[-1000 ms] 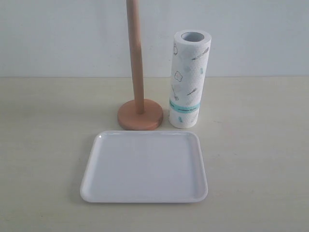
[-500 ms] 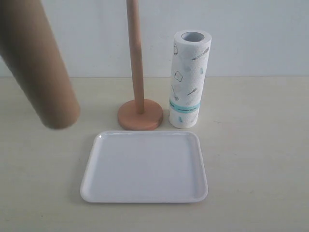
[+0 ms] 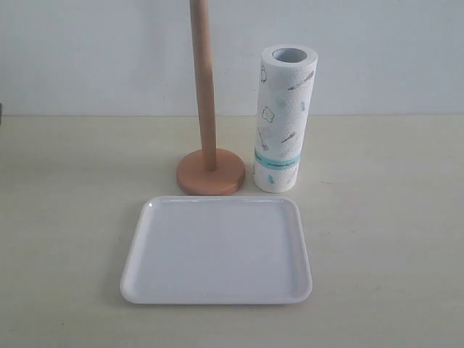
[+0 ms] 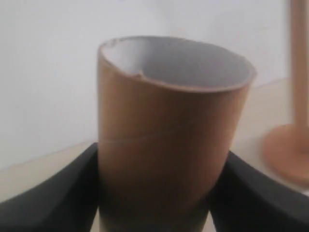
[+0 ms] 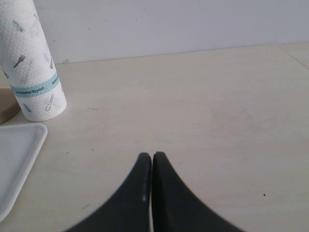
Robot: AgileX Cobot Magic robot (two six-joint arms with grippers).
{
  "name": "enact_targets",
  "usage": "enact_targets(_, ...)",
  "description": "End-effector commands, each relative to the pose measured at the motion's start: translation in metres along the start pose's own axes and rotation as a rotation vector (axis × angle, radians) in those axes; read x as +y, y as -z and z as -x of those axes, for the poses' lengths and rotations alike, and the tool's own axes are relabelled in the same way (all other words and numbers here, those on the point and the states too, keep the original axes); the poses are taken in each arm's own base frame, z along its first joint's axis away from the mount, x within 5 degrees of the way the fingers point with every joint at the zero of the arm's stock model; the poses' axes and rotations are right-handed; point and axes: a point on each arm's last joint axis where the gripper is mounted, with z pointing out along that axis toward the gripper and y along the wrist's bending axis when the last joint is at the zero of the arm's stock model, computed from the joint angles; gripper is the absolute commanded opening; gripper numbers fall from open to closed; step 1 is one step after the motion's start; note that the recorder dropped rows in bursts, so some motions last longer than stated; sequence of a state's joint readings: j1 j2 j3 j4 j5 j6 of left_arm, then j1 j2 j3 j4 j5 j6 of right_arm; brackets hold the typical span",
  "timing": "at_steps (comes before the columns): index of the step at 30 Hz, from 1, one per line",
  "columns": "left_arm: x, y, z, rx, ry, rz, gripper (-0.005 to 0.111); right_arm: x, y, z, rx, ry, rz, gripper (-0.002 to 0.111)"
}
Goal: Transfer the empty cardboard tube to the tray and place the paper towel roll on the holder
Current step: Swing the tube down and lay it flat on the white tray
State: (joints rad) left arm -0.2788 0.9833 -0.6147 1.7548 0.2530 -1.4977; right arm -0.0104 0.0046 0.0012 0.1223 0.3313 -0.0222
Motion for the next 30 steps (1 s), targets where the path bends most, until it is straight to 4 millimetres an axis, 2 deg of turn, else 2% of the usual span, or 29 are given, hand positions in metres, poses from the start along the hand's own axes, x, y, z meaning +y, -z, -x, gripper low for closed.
enact_targets(1,0.025,0.003,-0.003,0.08,-0.353,0.277,0.004,0.0,0.0,0.001,-0.014,-0.001,-0.007,0.0)
enact_targets(3,0.017,0.004,-0.001,0.056,-0.431,0.177,0.004,0.0,0.0,0.001,-0.014,-0.001,-0.007,0.0)
enact_targets(4,0.013,0.004,-0.001,0.056,-0.382,0.128,0.004,0.0,0.0,0.001,-0.014,-0.001,-0.007,0.0)
enact_targets(5,0.01,0.005,-0.003,0.09,-0.23,0.081,0.004,0.0,0.0,0.001,-0.014,-0.001,-0.007,0.0)
enact_targets(6,0.008,0.004,-0.006,0.138,-0.151,0.059,0.004,0.0,0.0,0.001,-0.014,-0.001,-0.007,0.0)
enact_targets(7,0.007,0.003,-0.014,0.23,-0.134,0.044,0.004,0.0,0.0,0.001,-0.014,-0.001,-0.007,0.0)
enact_targets(9,0.002,0.005,-0.031,0.478,-0.259,-0.051,0.004,0.0,0.0,0.001,-0.014,-0.001,-0.007,0.0)
enact_targets(11,-0.005,0.012,-0.042,0.703,-0.404,-0.234,0.004,0.0,0.0,0.001,-0.014,-0.001,-0.007,0.0)
enact_targets(12,-0.008,0.014,-0.042,0.735,-0.409,-0.295,0.004,0.0,0.0,0.001,-0.014,-0.001,-0.007,0.0)
enact_targets(13,-0.012,0.015,-0.038,0.726,-0.386,-0.341,0.004,0.0,0.0,0.001,-0.014,-0.001,-0.007,0.0)
enact_targets(16,-0.02,0.016,-0.007,0.581,-0.193,-0.422,0.004,0.0,0.0,0.001,-0.014,-0.001,-0.007,0.0)
enact_targets(17,-0.023,0.017,0.004,0.528,-0.191,-0.46,0.004,0.0,0.0,0.001,-0.014,-0.001,-0.007,0.0)
enact_targets(21,-0.036,0.02,0.037,0.367,-0.37,-0.593,0.004,0.0,0.0,0.001,-0.014,-0.001,-0.007,0.0)
enact_targets(24,-0.051,0.015,0.051,0.356,-0.418,-0.655,0.004,0.0,0.0,0.001,-0.014,-0.001,-0.007,0.0)
enact_targets(26,-0.066,0.008,0.055,0.389,-0.502,-0.721,0.004,0.0,0.0,0.002,-0.019,-0.001,-0.007,0.0)
enact_targets(30,-0.125,-0.024,0.054,0.447,-0.729,-0.831,0.004,0.0,0.0,0.001,-0.014,-0.001,-0.007,0.0)
